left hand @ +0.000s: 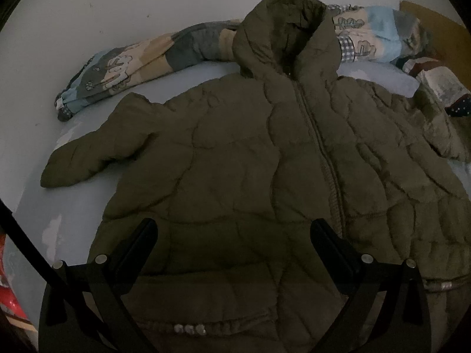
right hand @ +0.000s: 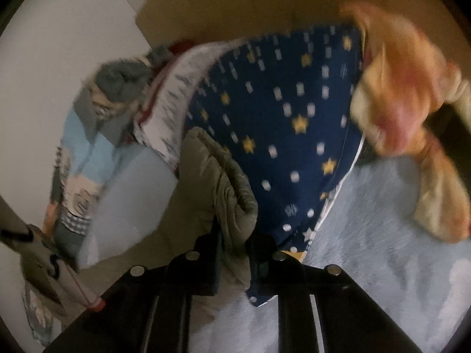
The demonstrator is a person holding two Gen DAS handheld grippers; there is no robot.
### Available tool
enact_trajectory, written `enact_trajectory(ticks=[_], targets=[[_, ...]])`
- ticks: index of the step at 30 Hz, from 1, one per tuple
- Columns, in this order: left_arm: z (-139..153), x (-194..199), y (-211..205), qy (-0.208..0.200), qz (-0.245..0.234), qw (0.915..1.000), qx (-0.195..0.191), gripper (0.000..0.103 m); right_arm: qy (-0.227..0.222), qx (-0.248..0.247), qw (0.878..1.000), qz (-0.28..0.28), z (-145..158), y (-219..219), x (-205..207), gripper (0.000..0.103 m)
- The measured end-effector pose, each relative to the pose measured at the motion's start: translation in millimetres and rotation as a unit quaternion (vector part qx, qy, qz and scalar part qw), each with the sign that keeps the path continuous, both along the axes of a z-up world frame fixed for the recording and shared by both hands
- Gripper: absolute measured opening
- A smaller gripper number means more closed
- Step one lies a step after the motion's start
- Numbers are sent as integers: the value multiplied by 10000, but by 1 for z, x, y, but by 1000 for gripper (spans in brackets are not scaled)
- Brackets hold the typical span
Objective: Fold large clothes
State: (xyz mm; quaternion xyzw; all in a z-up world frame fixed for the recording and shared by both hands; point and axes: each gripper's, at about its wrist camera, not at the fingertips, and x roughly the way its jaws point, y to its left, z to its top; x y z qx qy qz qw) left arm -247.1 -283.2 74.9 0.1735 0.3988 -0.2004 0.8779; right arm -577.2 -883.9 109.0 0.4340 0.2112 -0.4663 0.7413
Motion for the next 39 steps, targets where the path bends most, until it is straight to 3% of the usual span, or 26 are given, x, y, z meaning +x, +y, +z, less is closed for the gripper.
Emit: enact_trajectory(ticks=[6, 12, 17, 22, 27, 31, 39], targets=[[8, -6, 4, -38, -14, 9999, -138, 103, -396, -521, 9977, 156, 88, 29, -5, 16], [22, -6, 15, -97, 73, 9994, -335, 103, -701, -1156, 9875, 807, 179, 96, 32, 16], [31, -2, 30, -63, 188, 9986, -490, 103, -1032, -1434, 9736, 1443, 231, 156, 77, 15], [42, 4, 47, -77, 304, 9974, -656, 103, -1214, -1514, 9569, 2162, 257, 217, 131, 15], [48, 8, 63, -69, 415, 9960, -784, 103, -1248, -1455, 9390, 2856, 252, 279, 186, 15], [53, 11, 76, -69, 503, 9952, -840, 103, -1106, -1287, 9246, 3411, 226, 329, 236, 15], [53, 18, 90, 34, 702, 9937, -872, 103, -572, -553, 9022, 4240, 113, 408, 327, 15]])
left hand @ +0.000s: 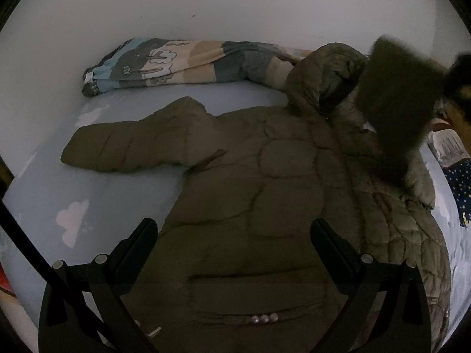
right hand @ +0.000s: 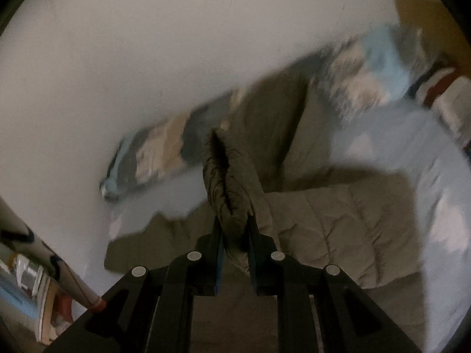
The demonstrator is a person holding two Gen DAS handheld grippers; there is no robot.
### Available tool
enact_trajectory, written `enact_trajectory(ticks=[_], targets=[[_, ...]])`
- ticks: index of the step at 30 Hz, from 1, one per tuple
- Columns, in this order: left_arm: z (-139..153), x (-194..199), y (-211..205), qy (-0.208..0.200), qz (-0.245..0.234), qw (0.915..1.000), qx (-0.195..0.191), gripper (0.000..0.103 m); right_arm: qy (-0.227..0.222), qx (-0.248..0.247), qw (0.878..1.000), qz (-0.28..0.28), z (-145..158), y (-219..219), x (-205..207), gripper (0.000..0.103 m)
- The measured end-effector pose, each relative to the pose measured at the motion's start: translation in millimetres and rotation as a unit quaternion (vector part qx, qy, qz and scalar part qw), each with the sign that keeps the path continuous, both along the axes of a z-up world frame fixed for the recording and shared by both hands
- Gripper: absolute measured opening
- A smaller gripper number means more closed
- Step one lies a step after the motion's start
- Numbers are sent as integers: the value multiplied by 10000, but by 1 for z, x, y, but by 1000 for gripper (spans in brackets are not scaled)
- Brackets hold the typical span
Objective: Fold large clothes
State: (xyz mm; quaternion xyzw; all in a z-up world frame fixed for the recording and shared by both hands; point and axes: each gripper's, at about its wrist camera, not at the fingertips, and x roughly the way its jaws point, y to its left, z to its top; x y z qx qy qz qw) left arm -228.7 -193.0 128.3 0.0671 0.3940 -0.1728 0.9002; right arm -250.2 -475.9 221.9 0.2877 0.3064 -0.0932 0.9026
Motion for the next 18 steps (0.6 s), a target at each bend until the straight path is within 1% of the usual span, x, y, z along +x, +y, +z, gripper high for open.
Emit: enact_trajectory(ticks=[2, 4, 6, 8, 10, 11, 12, 13, 14, 16, 18], targets=[[0, 1, 2, 1, 33, 10000, -1, 103, 226, 135, 9995, 162, -35, 18, 20, 15], [0, 3, 4, 40, 68, 10000, -28, 103, 346, 310, 9985, 283, -65, 29, 33, 15], [-1, 5, 5, 71, 114, 9999, -39, 103, 407, 592, 9966, 410, -93, 39, 43, 15], [-4, 9, 6, 136, 160, 9998, -30, 103, 540, 705, 9947, 514, -111, 46, 54, 15], [-7, 12, 7, 197, 204, 9996, -36, 103, 670, 846, 9924, 599, -124, 52, 63, 18], [-8, 14, 7, 222, 222, 9995, -27, 103, 767, 955, 9905, 628, -132, 53, 66, 29], [-9, 15, 7, 245, 242, 9994, -30, 103, 812, 1039, 9889, 682, -134, 52, 68, 37], [-9, 16, 7, 278, 260, 9993, -59, 103, 837, 1159, 9864, 816, -137, 52, 69, 52], [-10, 17, 7, 304, 273, 9991, -76, 103, 882, 1145, 9855, 887, -135, 52, 67, 63], [-10, 18, 5, 317, 282, 9991, -94, 103, 841, 994, 9866, 982, -127, 52, 61, 63], [-10, 17, 2, 307, 268, 9991, -85, 103, 727, 710, 9897, 1008, -114, 45, 50, 63]])
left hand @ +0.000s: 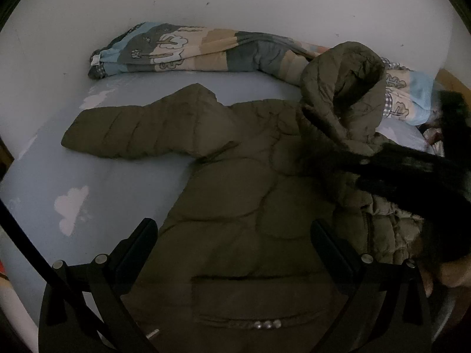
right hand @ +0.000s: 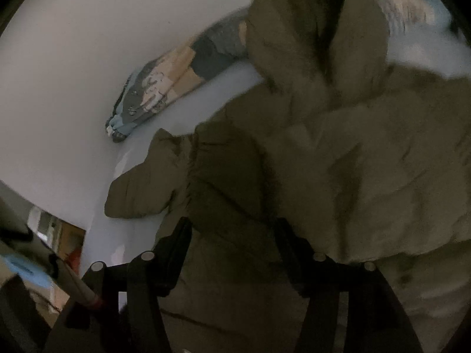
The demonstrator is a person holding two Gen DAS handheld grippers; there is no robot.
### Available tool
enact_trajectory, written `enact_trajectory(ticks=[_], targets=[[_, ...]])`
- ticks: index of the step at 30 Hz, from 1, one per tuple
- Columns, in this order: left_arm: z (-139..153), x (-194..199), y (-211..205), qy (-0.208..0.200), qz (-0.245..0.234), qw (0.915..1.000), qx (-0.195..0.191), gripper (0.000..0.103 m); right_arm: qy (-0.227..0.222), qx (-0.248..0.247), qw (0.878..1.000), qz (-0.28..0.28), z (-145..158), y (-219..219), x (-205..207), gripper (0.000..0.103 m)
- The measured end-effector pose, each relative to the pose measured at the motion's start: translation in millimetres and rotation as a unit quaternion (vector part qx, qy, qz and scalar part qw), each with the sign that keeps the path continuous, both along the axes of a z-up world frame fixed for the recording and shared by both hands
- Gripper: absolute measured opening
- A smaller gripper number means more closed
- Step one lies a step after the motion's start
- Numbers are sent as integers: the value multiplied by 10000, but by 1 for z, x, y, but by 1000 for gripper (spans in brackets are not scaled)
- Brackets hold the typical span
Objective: Fold large clothes
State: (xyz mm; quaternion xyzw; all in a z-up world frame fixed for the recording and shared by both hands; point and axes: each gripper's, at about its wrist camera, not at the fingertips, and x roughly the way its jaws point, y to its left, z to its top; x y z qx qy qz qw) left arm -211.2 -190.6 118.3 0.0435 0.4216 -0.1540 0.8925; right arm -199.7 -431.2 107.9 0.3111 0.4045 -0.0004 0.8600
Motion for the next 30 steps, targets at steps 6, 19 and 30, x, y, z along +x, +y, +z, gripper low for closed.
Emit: enact_trajectory(ticks=[6, 19, 30], targets=[[-4, -6, -11, -35, -156, 9998, 114, 103, 302, -947, 9863, -1320, 6, -85, -41, 64], [-15, -5, -33, -6, -257, 9991, 324, 103, 1874, -2245, 9401, -1755, -44, -140, -32, 66], [-13, -10, -27, -128, -266, 9987, 410, 103, 1879, -3535, 9104, -1042, -51, -43, -21, 66]])
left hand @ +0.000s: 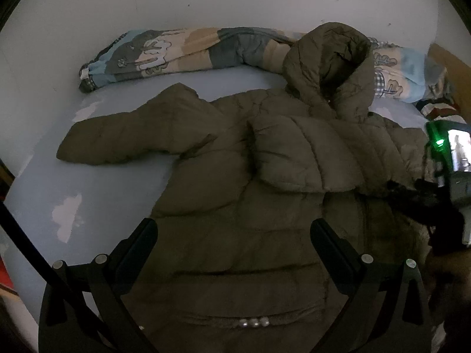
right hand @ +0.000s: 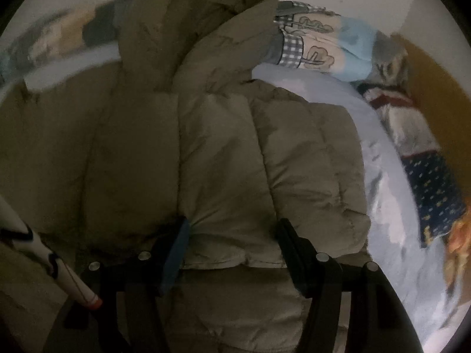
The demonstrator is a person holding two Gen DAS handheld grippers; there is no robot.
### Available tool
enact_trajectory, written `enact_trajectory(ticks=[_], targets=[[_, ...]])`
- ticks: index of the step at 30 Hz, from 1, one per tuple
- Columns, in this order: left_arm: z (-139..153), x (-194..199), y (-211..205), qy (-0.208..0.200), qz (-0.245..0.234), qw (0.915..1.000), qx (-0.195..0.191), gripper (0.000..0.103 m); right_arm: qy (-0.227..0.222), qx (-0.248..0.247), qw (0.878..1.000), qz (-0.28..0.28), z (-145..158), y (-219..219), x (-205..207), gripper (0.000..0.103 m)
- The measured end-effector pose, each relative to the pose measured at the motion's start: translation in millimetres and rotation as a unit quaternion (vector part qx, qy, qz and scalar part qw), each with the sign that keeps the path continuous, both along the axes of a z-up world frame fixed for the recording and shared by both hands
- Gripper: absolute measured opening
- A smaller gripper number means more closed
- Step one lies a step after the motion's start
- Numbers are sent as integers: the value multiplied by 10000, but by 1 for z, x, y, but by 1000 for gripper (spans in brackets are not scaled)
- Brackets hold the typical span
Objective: Fold large clothes
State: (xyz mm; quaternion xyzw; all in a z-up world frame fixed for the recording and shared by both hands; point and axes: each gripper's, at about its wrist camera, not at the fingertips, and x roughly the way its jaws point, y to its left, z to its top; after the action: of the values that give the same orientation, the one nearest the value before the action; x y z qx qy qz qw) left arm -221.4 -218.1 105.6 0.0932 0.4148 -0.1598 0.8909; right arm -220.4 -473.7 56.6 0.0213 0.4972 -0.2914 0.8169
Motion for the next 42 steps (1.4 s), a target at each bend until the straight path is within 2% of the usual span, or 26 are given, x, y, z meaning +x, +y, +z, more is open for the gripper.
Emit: enact_trajectory(ticks=[3, 9, 16, 24, 34, 42], targets=[[3, 2, 4, -3, 49, 10000, -83, 103, -79, -190, 9998, 63, 16, 14, -4, 66], [6, 2, 8, 44, 59, 9998, -188, 103, -715, -737, 9935, 501, 71, 71, -38, 67], [7, -1, 10, -45, 86, 9999, -143, 103, -1086, -1037, 9871, 554, 99, 99, -71, 70], [1, 0, -2, -11, 71, 10000, -14, 103, -1237, -877, 9875, 420, 98, 98, -88, 71], [-17, 2, -24, -47, -49, 9993, 365, 103, -1322, -666, 9884, 353, 98, 82, -93, 71], [-24, -2, -35, -106, -112, 9983, 558, 103, -1334, -710, 9877, 391, 99, 81, -98, 71]])
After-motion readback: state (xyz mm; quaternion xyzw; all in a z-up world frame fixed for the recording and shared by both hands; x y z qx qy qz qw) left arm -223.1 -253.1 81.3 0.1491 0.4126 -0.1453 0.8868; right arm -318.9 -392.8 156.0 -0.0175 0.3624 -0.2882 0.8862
